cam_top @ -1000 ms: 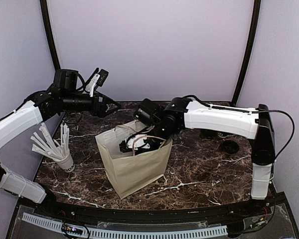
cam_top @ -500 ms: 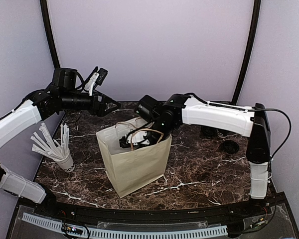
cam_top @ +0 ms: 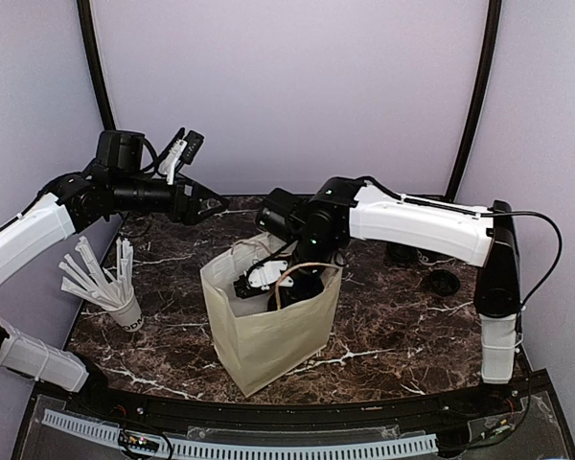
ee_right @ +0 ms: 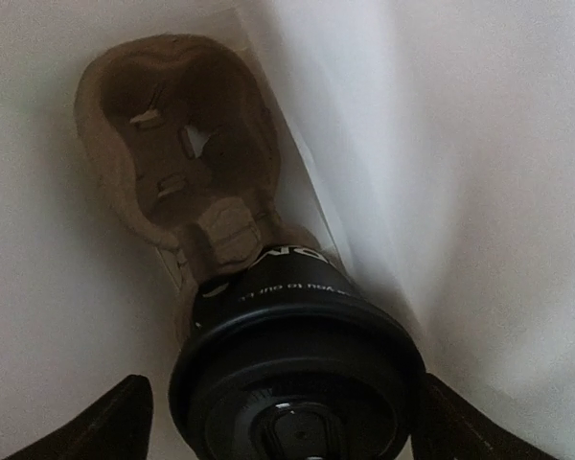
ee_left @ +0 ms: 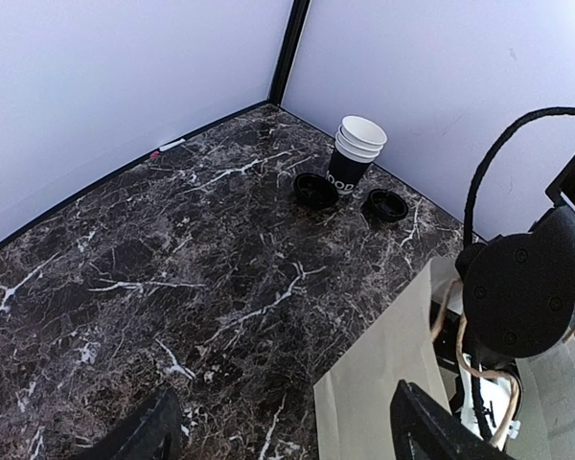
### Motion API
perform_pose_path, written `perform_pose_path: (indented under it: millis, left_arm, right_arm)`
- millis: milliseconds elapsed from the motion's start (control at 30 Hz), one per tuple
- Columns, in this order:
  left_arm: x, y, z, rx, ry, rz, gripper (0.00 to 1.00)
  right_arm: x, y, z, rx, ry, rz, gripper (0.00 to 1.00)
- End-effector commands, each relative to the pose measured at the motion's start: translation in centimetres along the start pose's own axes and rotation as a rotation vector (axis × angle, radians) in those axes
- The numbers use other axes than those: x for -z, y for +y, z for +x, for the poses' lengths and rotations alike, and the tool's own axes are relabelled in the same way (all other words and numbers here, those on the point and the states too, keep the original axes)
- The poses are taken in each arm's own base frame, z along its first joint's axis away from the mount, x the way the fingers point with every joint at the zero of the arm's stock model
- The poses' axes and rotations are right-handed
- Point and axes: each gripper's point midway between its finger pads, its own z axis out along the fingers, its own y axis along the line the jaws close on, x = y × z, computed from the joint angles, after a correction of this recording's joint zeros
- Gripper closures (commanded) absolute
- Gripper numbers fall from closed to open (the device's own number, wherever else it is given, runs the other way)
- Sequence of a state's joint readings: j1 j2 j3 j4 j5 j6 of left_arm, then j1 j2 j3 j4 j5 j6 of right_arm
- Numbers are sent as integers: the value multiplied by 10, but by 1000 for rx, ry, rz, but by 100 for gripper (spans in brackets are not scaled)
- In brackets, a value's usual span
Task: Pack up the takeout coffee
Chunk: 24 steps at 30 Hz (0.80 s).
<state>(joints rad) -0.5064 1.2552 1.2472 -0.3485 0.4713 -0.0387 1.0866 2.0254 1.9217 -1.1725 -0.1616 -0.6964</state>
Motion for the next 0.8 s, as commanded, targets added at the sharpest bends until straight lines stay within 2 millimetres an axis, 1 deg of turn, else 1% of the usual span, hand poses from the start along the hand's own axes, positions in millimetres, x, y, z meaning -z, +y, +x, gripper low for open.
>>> perform_pose_path:
  millis: [0, 167, 233, 367, 433, 500, 600, 733, 767]
  left_arm:
    - [13, -13, -4, -1, -10, 46, 22]
    - [19, -15, 11, -5, 42, 42, 22]
    - [23, -19, 16, -25, 53, 57, 22]
    - [35, -42, 15, -9, 28, 155, 22]
    - [38, -52, 16, 25, 27, 213, 22]
    - [37, -57, 19, 50, 34, 242, 22]
    - [34, -67, 25, 54, 61, 275, 23]
    - [31, -83, 26, 37, 84, 323, 24]
    - [28, -85, 30, 40, 108, 327, 24]
  right_arm:
    - [5, 16, 9, -11, 61, -67, 1]
    - [15, 13, 2, 0, 46, -44, 1]
    - [22, 12, -2, 8, 38, -28, 1]
    - [35, 9, -9, 16, 21, -2, 1]
    - [39, 8, -12, 19, 8, 6, 1]
    - [44, 9, -14, 21, -5, 9, 1]
    - [46, 11, -14, 22, -8, 3, 1]
    - [39, 14, -10, 16, 5, -14, 1]
    - [38, 14, -9, 14, 6, -17, 1]
